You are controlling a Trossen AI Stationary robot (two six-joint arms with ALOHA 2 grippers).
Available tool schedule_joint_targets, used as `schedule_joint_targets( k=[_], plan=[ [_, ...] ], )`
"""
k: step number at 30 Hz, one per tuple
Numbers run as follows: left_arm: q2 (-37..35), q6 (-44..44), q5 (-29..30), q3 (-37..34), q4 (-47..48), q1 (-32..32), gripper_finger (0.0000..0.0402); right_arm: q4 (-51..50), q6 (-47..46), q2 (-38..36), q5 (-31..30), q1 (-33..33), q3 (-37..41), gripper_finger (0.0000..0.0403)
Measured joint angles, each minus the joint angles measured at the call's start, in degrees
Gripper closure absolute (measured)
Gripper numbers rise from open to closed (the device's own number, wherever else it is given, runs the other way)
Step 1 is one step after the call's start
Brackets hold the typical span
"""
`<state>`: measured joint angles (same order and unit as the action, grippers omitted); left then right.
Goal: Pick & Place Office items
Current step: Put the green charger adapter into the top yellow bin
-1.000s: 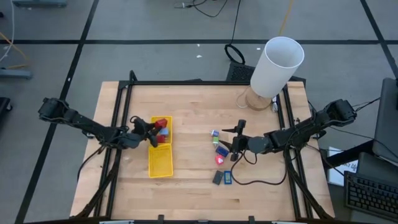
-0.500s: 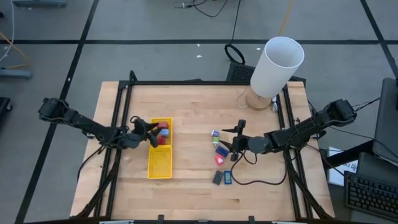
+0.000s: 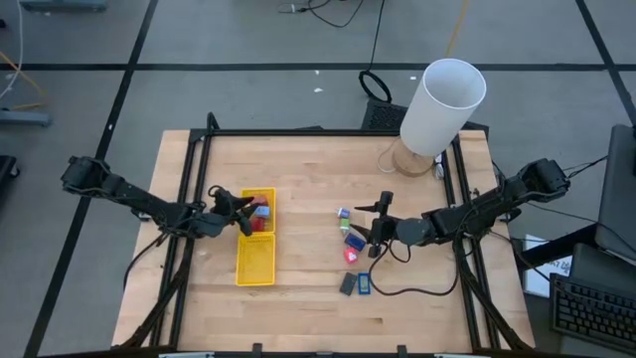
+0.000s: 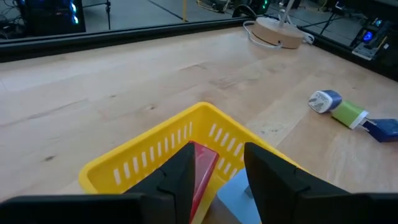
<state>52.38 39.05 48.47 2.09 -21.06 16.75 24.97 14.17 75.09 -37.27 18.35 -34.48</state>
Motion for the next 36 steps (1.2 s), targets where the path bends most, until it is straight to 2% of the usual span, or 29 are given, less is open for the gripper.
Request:
schedule_joint_targets(
  k=[7, 11, 16, 19, 27, 31, 36],
  plan=[
    [-0.02, -0.02, 0.0, 0.0, -0.16, 0.0, 0.0253, 0.01, -0.06, 0.01, 0.02, 0.0, 0.0, 0.0182],
    [-0.02, -0.02, 0.02, 0.0, -0.18, 0.0, 0.0262, -0.7, -3.76, 0.0, 0.61, -0.59, 0.0, 0.0181],
    [-0.01, -0.03, 0.04, 0.0, -0.2, 0.0, 0.0273, -5.75, -12.38, 0.13, 10.76, -4.58, -0.02, 0.0172],
    [0.0, -0.04, 0.43, 0.0, -0.22, 0.0, 0.0274, -6.53, -14.92, 2.7, 15.21, -6.77, -0.07, 0.0157],
    [-0.02, -0.02, 1.03, 0.0, -0.24, 0.0, 0.0275, -3.59, -15.58, 13.37, 21.33, -10.75, 0.02, 0.0127],
    [0.0, -0.11, 1.03, 0.0, -0.24, 0.0, 0.0275, -1.61, -16.84, 16.15, 25.45, -13.1, -0.07, 0.013],
    [0.0, -0.35, 1.09, 0.0, -0.24, 0.0, 0.0275, 2.3, -17.28, 18.99, 27.22, -14.29, -0.07, 0.0141]
  ],
)
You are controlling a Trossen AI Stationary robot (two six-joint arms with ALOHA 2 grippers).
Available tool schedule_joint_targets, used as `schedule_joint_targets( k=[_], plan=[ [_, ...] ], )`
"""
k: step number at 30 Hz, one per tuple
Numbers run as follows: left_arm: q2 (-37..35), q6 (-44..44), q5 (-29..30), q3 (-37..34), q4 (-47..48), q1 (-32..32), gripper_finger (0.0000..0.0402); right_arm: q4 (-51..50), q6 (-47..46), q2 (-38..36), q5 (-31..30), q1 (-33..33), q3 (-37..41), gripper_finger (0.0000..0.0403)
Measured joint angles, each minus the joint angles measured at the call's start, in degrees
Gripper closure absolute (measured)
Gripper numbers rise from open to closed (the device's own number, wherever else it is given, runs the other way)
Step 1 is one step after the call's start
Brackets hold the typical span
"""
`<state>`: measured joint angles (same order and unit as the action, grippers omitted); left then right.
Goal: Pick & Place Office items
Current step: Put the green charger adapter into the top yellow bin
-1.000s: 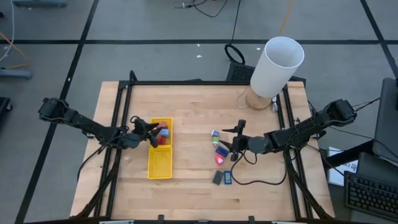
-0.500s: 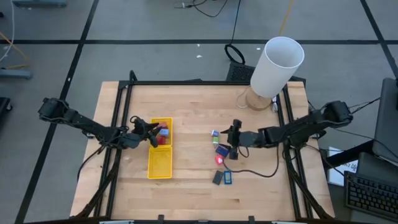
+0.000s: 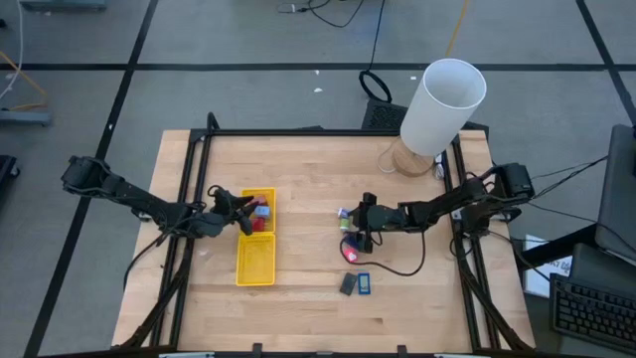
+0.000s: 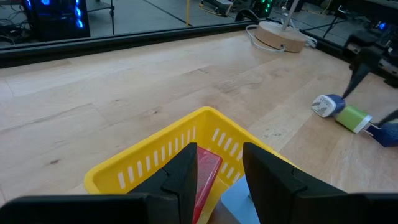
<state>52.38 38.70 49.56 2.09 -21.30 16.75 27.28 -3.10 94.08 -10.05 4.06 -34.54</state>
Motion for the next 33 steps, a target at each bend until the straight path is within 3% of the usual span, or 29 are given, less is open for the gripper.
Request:
schedule_joint_targets(
  k=[5, 21, 33],
  plan=[
    [0.0, 0.02, 0.0, 0.0, 0.0, 0.0, 0.0275, 3.99, 0.69, 3.12, 4.56, 0.02, -0.02, 0.0153],
    [0.0, -0.02, 0.03, 0.02, 0.02, 0.0, 0.0275, 4.72, 2.49, 3.94, 4.14, -0.35, -0.05, 0.0211],
    [-0.02, 0.0, 0.04, 0.02, 0.02, 0.0, 0.0275, 4.28, 4.4, 3.21, 4.14, -0.33, 0.04, 0.0217]
  ],
)
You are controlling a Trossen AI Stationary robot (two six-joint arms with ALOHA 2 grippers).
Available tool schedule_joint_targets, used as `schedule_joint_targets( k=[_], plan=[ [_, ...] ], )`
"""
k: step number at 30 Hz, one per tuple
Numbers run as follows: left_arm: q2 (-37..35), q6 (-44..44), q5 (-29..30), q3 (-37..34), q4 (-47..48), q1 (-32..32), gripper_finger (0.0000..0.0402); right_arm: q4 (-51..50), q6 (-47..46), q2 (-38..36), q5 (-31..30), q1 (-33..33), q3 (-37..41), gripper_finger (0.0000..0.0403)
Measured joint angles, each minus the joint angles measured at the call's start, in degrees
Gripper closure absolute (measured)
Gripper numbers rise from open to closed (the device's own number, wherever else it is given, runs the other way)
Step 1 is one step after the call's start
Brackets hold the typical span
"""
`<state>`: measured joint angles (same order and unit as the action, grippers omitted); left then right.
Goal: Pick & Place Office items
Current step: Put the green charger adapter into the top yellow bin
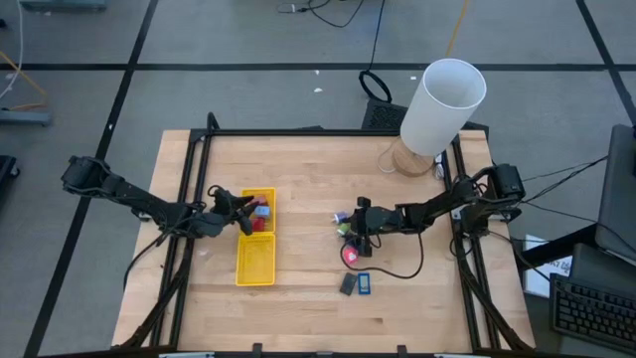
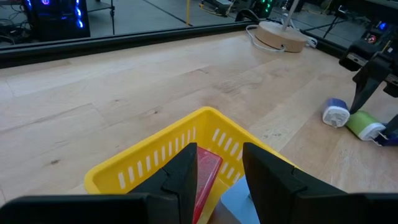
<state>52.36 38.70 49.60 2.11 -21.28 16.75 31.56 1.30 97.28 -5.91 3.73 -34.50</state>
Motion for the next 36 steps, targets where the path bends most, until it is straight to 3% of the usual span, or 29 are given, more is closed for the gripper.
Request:
schedule_joint_targets(
  k=[21, 28, 31, 36],
  plan=[
    [0.02, -0.16, -0.77, 0.0, -2.77, 0.0, 0.0275, -2.7, -0.02, -13.18, 0.0, 2.77, 0.04, 0.0215],
    [0.02, -15.49, -10.76, 0.0, -21.36, -0.02, 0.0274, -1.5, 0.19, -14.54, 0.12, 3.48, 0.02, 0.0214],
    [0.02, -15.79, -15.52, 0.04, -26.78, 0.0, 0.0274, 0.03, 0.22, -14.54, 0.38, 3.52, 0.02, 0.0224],
    [0.13, -9.79, -17.56, 0.04, -26.57, 0.0, 0.0245, 1.58, 0.38, -14.57, 1.71, 3.52, 0.02, 0.0259]
  ],
)
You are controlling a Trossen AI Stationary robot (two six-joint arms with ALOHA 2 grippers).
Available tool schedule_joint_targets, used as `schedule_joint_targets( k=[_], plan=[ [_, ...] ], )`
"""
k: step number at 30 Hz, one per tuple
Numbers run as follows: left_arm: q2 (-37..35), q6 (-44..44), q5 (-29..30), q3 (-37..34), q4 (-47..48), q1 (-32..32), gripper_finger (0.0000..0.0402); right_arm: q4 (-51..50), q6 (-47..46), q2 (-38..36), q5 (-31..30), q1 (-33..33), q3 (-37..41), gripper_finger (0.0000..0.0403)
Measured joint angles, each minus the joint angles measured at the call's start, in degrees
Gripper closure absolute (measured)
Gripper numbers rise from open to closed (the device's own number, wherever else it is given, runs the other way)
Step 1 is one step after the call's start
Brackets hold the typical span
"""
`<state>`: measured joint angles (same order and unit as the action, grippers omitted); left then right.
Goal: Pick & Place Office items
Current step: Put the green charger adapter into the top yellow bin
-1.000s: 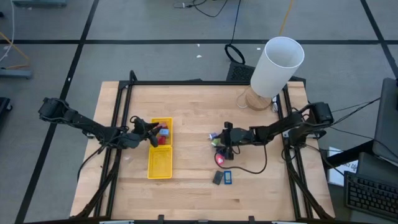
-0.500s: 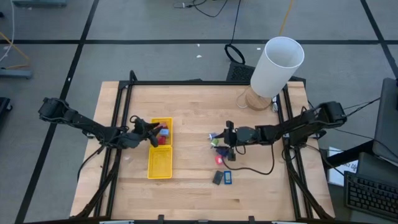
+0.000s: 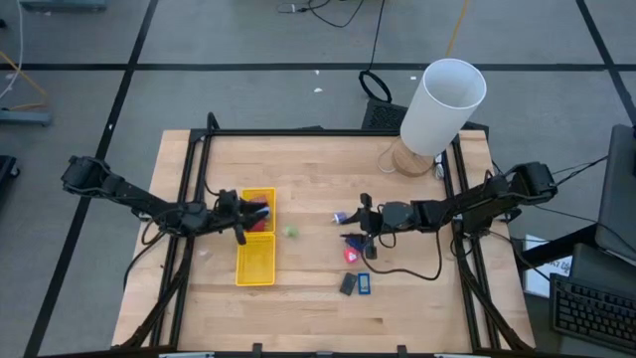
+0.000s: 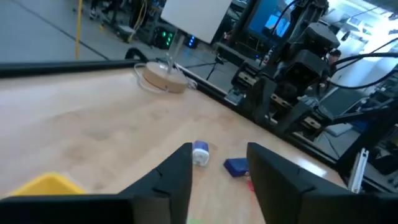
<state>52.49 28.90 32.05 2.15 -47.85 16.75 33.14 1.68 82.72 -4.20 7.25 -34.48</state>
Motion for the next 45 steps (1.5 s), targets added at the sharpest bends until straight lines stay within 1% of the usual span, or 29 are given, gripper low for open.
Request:
schedule_joint_targets(
  k=[4, 8, 11, 14, 17, 22, 25, 26, 28, 29, 32, 34, 36, 37, 40, 43, 45],
  plan=[
    [0.0, 1.29, 0.31, 0.0, 1.36, 0.0, 0.0187, 0.16, 0.08, 0.0, -0.01, 0.0, 0.0, 0.0286],
    [0.0, 1.64, 0.51, 0.0, 1.27, 0.0, 0.0135, -0.26, -0.12, 0.0, -0.73, -0.12, 0.0, 0.0299],
    [0.0, 1.64, 0.75, 0.0, 0.93, -0.04, 0.011, -2.33, -0.07, 0.0, -5.75, -0.24, 0.0, 0.0295],
    [0.0, 1.66, 0.99, 0.0, 0.91, -0.37, 0.0096, -4.66, -0.18, 0.04, -6.14, -1.01, 0.0, 0.0269],
    [0.0, 2.52, 0.97, 0.0, 1.0, -0.71, 0.009, -3.9, -3.74, 0.85, -5.07, -1.68, -0.04, 0.0227],
    [0.02, 3.25, -0.11, 0.0, 3.33, -0.7, 0.0097, -3.34, -4.74, 1.07, -4.62, -1.97, -0.07, 0.0156],
    [0.02, 3.02, -1.81, 0.35, 4.07, -0.49, 0.0103, -3.31, -4.41, 1.4, -4.61, -1.97, -0.04, 0.013],
    [0.08, 1.71, -2.78, 1.36, 5.63, -0.37, 0.0104, -2.62, -4.46, 1.36, -4.61, -1.97, -0.04, 0.0124],
    [0.84, -1.65, -4.78, 5.61, 12.16, -0.11, 0.0107, -1.52, -4.44, 1.27, -4.55, -1.97, -0.07, 0.0119],
    [1.5, -3.35, -6.26, 9.15, 18.22, -0.11, 0.0108, -1.37, -4.41, 1.27, -4.55, -1.96, -0.07, 0.0118],
    [4.34, -6.93, -9.63, 22.46, 42.26, -0.11, 0.0106, -0.65, -4.04, 1.32, -4.53, -1.97, -0.07, 0.012],
    [9.02, -9.04, -9.74, 32.04, 56.75, -0.43, 0.0106, -0.3, -4.01, 1.31, -4.53, -1.96, -0.07, 0.0123],
    [14.41, -11.67, -10.31, 40.03, 68.18, -0.93, 0.0106, -0.35, -4.01, 1.31, -4.51, -1.96, -0.07, 0.0127],
    [16.94, -13.14, -11.85, 43.45, 72.54, -1.31, 0.0106, -0.35, -4.01, 1.31, -4.51, -1.97, -0.07, 0.0128],
    [24.88, -17.87, -17.12, 52.54, 79.16, -2.78, 0.0106, -0.37, -4.01, 1.31, -4.51, -1.97, -0.07, 0.0128],
    [32.36, -22.52, -20.33, 58.42, 85.43, -4.09, 0.0106, -0.37, -4.01, 1.31, -4.42, -1.95, -0.07, 0.0127],
    [36.3, -26.03, -22.32, 61.53, 87.3, -5.03, 0.0106, -0.39, -4.01, 1.31, -2.89, -1.92, -0.07, 0.0127]
  ],
)
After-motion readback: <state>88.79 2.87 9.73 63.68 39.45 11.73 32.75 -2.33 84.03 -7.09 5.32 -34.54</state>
